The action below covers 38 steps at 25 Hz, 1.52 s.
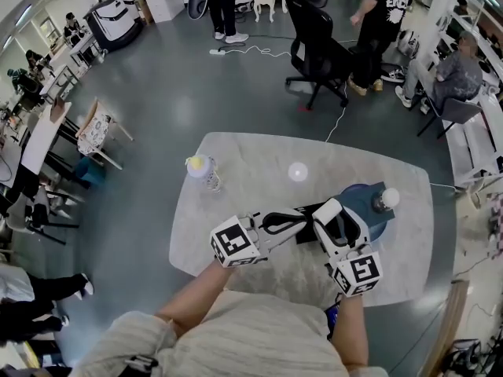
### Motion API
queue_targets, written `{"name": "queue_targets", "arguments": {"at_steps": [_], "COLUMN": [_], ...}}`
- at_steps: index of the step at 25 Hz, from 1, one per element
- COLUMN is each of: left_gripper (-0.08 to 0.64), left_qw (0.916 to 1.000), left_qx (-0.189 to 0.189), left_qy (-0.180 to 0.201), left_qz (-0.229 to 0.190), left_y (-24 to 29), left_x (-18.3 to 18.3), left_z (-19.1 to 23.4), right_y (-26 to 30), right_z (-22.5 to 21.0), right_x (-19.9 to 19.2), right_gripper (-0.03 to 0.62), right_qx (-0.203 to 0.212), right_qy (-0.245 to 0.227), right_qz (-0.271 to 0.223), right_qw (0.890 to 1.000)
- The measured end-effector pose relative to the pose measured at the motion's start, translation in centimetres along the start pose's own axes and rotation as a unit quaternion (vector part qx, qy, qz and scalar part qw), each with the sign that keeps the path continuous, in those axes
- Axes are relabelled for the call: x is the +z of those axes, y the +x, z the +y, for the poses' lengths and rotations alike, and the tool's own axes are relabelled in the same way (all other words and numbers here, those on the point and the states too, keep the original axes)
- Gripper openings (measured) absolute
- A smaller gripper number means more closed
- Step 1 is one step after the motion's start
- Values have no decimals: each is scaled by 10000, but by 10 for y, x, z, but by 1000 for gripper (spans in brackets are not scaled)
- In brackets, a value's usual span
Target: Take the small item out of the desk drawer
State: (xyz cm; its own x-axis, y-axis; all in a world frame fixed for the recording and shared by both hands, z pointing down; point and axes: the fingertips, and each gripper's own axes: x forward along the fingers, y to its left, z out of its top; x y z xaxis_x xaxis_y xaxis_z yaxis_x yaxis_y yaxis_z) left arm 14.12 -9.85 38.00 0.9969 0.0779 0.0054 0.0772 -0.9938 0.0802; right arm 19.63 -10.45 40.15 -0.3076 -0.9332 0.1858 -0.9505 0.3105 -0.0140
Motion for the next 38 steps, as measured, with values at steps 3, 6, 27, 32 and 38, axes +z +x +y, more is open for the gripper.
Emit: {"name": "queue_targets", "arguments": {"at_steps": [3, 6, 27, 32, 38], "left_gripper": [20, 20, 20, 20, 20], "left_qw": [10000, 9999, 9997, 9997, 9998], "left_qx": [-15, -59, -148, -165, -138], "left_qy": [61, 118, 163, 151, 133], "left_qz": [-23, -27, -40, -11, -1], "left_y": [-3, -2, 4, 4, 6], "left_x": [7, 10, 16, 14, 15], "left_z": [0, -1, -14, -15, -14], "right_y": [-7, -14, -27, -27, -28], "right_z": [2, 1, 8, 8, 6], "right_x": [10, 19, 37, 38, 37], "right_gripper": [249, 249, 249, 249, 249], "right_qx": [-47, -104, -75, -58, -30], "right_qy": [55, 135, -234, -242, -225], "right_qz": [-186, -376, -678, -685, -694], "right_qw": [9998, 9991, 9974, 9973, 9973]}}
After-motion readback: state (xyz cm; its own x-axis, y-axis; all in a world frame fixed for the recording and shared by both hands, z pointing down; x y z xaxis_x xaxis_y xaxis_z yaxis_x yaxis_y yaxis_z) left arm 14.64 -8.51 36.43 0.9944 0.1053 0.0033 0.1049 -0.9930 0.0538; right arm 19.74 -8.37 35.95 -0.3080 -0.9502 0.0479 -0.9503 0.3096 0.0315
